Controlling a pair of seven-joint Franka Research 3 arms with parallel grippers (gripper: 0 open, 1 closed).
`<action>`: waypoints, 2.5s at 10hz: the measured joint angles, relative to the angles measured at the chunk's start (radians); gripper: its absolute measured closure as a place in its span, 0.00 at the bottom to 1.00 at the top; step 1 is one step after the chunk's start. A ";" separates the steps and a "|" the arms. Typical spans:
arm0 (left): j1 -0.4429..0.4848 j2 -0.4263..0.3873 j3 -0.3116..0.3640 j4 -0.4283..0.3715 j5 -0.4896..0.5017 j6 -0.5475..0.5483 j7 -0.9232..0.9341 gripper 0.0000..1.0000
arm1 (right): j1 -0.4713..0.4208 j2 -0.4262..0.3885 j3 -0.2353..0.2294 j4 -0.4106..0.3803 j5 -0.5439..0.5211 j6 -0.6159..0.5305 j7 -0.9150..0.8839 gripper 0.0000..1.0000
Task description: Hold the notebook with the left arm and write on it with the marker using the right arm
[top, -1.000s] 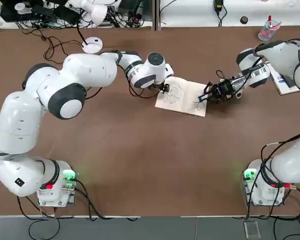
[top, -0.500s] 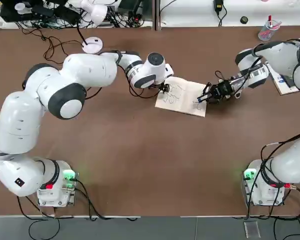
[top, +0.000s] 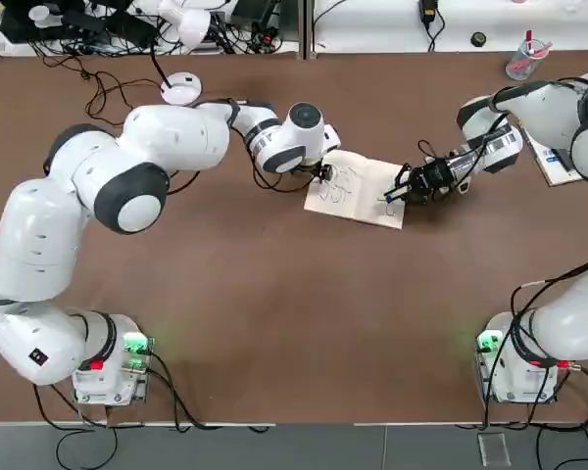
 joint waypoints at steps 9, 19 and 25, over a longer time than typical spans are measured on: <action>0.000 0.000 0.000 0.000 0.000 0.000 0.000 0.00 | 0.002 0.004 -0.007 0.013 0.002 0.002 -0.007 0.83; 0.000 0.000 0.000 0.000 0.001 0.000 0.000 0.00 | 0.003 0.027 -0.038 0.057 0.003 0.001 -0.037 0.83; 0.000 0.000 0.000 0.000 0.001 0.001 0.000 0.00 | 0.003 0.035 -0.070 0.077 0.001 0.001 -0.065 0.83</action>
